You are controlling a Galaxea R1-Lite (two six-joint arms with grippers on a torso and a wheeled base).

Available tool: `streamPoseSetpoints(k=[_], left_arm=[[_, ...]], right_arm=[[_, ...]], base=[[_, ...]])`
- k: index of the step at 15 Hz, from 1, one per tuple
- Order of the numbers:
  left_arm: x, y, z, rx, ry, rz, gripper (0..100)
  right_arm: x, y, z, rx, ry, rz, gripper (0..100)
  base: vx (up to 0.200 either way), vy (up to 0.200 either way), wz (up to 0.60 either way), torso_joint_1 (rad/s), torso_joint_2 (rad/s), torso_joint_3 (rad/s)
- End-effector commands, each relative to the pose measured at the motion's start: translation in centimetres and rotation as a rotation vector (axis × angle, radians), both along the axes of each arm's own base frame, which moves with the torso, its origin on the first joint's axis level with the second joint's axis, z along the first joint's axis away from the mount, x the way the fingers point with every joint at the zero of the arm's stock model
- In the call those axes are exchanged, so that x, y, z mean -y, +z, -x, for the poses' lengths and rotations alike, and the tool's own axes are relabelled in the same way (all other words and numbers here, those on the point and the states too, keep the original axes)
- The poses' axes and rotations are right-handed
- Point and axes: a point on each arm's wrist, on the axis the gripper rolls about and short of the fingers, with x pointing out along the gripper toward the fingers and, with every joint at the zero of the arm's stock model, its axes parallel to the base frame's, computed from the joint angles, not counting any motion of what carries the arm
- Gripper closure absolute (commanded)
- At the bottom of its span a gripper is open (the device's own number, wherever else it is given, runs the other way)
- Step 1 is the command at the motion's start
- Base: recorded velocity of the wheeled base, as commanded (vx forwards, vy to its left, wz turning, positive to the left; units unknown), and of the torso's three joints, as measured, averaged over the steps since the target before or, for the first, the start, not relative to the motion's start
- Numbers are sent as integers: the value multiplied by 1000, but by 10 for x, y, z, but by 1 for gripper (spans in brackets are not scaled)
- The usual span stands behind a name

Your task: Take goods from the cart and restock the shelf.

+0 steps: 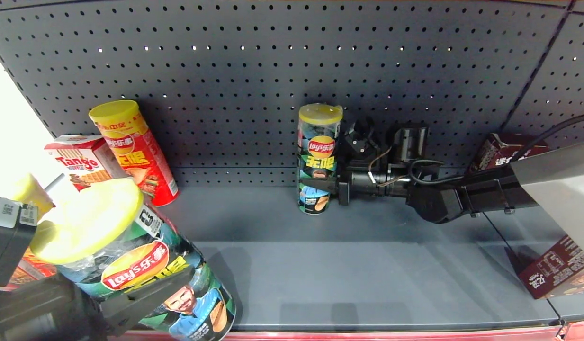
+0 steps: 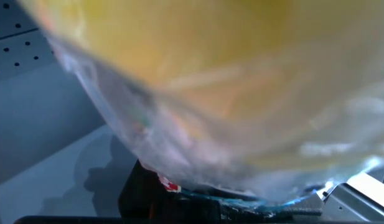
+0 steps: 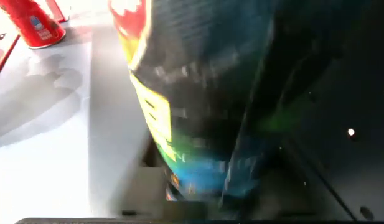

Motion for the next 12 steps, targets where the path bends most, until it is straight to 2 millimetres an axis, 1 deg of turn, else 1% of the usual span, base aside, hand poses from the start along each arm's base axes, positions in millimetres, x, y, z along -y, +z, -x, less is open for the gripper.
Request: streamPoseSetpoints(k=[1, 3, 4, 6, 9, 10, 11, 12], left_arm=[[0, -1, 0, -4, 0, -1, 100], [0, -1, 1, -4, -1, -1, 100], [0, -1, 0, -3, -1, -1, 100], [0, -1, 1, -1, 0, 0, 100], [-1, -2, 2, -4, 2, -2, 100], [-1, -2, 2, -4, 0, -1, 100], [-1, -3, 2, -8, 0, -4, 100], [-1, -4, 3, -7, -1, -5, 100]], right_arm=[[4, 18, 15, 25, -6, -11, 100], [6, 29, 28, 32, -9, -16, 100], [8, 36, 42, 32, -2, -19, 100], [8, 43, 63, 11, 17, -27, 100], [6, 52, 109, 6, 1, -47, 100], [6, 52, 115, 2, 8, -51, 100], [6, 50, 133, 1, 31, -53, 100], [7, 46, 146, -1, 33, -51, 100]], base=[[0, 0, 0, 0, 0, 0], [0, 0, 0, 0, 0, 0], [0, 0, 0, 0, 0, 0], [0, 0, 0, 0, 0, 0], [0, 0, 0, 0, 0, 0], [0, 0, 0, 0, 0, 0], [0, 0, 0, 0, 0, 0], [0, 0, 0, 0, 0, 0]])
